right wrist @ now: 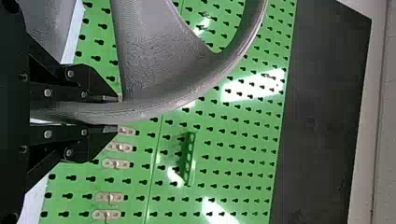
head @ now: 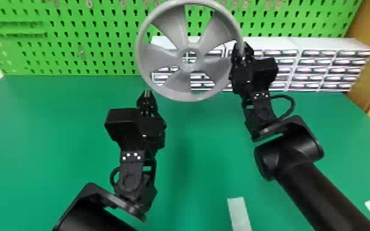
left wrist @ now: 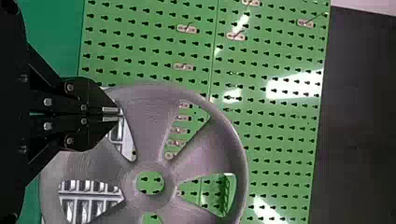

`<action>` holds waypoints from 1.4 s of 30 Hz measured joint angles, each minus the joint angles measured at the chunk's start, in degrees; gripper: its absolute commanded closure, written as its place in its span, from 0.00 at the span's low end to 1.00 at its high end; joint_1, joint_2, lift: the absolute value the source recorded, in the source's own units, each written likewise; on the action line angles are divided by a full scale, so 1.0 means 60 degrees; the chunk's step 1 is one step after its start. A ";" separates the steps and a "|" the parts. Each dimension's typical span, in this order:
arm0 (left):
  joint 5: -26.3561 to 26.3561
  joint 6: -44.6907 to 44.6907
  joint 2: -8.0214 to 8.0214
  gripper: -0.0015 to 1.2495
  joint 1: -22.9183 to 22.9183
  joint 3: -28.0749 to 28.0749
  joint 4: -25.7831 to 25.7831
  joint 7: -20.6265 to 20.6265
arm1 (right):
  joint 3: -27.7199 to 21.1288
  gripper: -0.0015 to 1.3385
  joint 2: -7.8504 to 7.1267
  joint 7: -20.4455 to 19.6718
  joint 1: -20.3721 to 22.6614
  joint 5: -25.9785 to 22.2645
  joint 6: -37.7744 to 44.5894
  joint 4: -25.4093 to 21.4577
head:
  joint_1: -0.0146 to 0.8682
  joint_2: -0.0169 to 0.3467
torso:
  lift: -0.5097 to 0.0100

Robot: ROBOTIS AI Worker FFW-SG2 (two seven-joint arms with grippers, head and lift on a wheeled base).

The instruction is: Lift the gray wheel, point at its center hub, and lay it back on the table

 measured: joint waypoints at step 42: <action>0.2055 -0.0207 0.0777 0.92 -0.2357 -0.2596 0.1399 0.1038 | 0.0248 0.95 0.0023 -0.0015 -0.0025 0.0073 0.0061 0.0094 | 0.80 0.18 | 0.80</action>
